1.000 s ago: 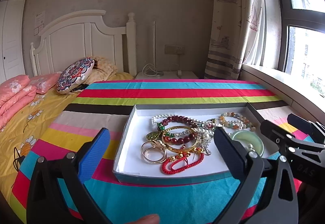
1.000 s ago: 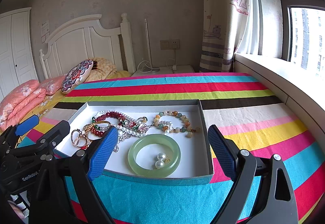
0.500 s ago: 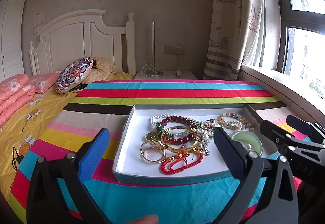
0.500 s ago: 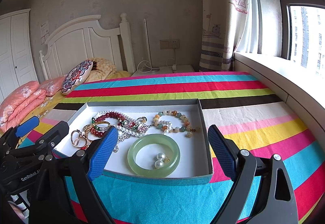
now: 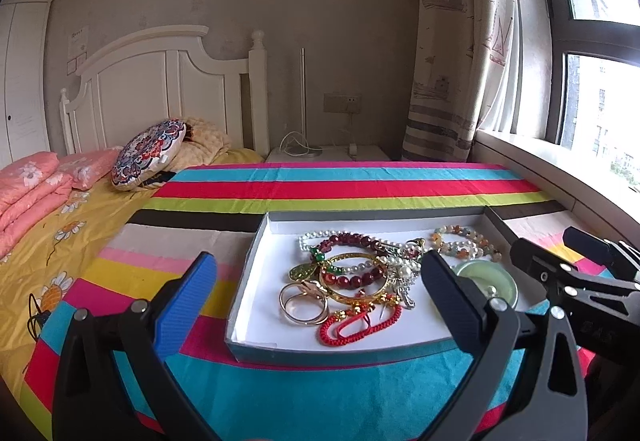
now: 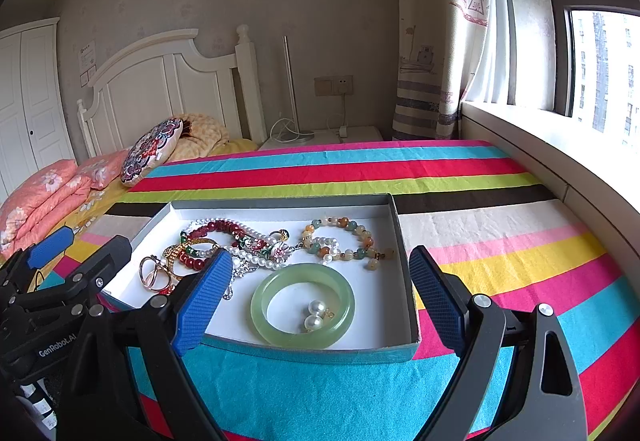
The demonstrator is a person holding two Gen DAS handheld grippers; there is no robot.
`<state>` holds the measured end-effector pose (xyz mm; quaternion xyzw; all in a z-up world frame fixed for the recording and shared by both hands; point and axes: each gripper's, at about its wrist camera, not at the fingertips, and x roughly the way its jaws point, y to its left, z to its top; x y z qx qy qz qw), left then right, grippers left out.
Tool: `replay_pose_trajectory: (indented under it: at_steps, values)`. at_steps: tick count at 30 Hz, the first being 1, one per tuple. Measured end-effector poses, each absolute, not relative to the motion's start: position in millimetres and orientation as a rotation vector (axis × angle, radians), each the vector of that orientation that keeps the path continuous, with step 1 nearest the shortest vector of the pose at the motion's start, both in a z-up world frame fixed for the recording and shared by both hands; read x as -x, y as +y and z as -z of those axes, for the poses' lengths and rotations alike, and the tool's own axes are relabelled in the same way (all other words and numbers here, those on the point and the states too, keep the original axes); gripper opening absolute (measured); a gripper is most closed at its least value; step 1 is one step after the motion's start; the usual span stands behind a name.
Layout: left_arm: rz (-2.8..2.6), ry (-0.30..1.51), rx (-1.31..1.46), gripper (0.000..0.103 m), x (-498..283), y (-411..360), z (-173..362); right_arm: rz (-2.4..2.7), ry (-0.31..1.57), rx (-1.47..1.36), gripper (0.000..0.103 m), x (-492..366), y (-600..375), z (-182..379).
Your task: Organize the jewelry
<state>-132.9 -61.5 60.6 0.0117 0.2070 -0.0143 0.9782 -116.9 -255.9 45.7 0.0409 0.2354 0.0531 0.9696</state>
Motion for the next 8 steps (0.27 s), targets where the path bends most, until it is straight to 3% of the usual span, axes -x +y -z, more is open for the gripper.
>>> replay_pose_trajectory:
  at_steps: [4,8]
  values:
    - [0.064,0.536,-0.018,0.101,134,-56,-61,-0.106,0.47,-0.093,0.086,122,-258,-46]
    - [0.028,0.735,-0.03,0.101,133,-41,-49,-0.124,0.589,-0.017,0.086,130,-252,-47]
